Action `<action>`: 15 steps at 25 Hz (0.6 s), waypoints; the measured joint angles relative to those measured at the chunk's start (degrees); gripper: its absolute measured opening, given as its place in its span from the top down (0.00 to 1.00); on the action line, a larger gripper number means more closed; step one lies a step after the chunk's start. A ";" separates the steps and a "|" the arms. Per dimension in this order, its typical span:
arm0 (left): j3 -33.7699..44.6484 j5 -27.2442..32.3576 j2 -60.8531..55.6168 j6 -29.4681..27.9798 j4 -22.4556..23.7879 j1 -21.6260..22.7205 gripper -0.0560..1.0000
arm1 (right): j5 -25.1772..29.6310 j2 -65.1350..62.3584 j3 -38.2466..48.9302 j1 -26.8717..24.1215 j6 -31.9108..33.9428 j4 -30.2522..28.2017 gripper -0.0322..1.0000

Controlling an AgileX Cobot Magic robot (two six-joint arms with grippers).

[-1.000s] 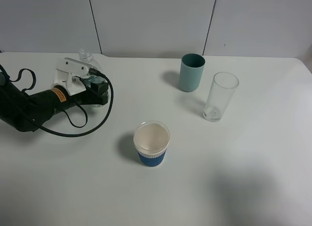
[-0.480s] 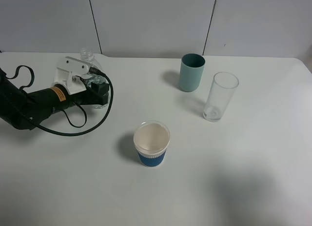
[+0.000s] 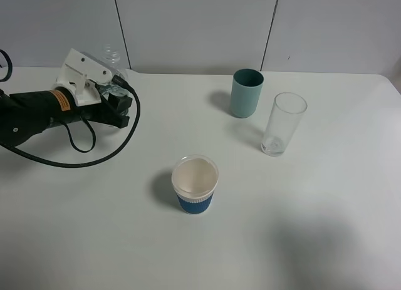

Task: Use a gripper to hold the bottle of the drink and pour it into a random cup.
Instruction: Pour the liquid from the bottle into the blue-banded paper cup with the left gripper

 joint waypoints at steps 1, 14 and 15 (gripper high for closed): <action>0.00 1.11 -1.40 0.56 0.00 0.00 0.51 | 0.00 0.00 0.00 0.00 0.00 0.00 0.25; 0.22 6.21 -17.93 12.79 -6.61 0.00 0.51 | 0.00 0.00 0.00 0.00 0.00 0.00 0.25; 0.34 6.29 -19.09 15.37 -7.55 -0.07 0.51 | 0.00 0.00 0.00 0.00 0.00 0.00 0.25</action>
